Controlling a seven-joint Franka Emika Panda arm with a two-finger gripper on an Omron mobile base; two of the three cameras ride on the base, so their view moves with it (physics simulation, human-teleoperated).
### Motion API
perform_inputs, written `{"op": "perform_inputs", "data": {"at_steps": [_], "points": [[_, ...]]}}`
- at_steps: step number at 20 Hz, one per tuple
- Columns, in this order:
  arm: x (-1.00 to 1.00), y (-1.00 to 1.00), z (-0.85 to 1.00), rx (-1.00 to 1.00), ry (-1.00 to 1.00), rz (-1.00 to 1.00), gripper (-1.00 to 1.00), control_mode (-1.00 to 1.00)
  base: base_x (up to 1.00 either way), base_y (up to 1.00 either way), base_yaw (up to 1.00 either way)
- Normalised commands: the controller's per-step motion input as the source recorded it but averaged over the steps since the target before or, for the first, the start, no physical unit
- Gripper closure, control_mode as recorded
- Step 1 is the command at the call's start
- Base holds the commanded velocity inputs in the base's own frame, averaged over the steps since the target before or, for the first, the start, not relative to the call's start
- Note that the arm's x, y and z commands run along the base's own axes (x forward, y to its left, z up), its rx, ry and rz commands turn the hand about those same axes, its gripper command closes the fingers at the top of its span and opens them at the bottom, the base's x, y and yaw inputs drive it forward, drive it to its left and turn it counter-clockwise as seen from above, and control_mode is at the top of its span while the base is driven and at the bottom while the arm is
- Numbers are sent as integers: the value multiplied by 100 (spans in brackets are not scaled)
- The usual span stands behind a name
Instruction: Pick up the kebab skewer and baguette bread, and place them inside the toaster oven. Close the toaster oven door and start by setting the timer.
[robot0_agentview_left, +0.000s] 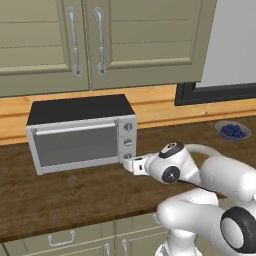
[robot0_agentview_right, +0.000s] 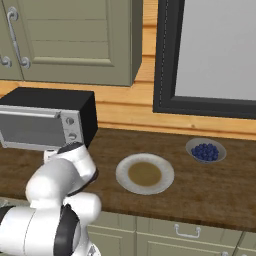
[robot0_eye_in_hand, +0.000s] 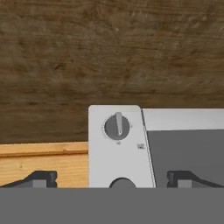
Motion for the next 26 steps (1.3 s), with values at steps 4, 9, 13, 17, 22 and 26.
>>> {"op": "perform_inputs", "data": {"at_steps": [4,9,13,17,22,26], "points": [[-33,2,-14,11,0,0,-100,-100,0,0,0],[-41,14,-22,4,0,-3,-100,-100,0,0,0],[-52,34,-21,0,0,-12,-100,-100,0,0,0],[-61,33,-18,-1,-1,-23,-100,-100,0,0,0],[-80,38,-40,-2,-1,-30,-100,-100,0,0,0],[-58,52,-28,-1,-3,-34,-100,-100,0,0,0]]}}
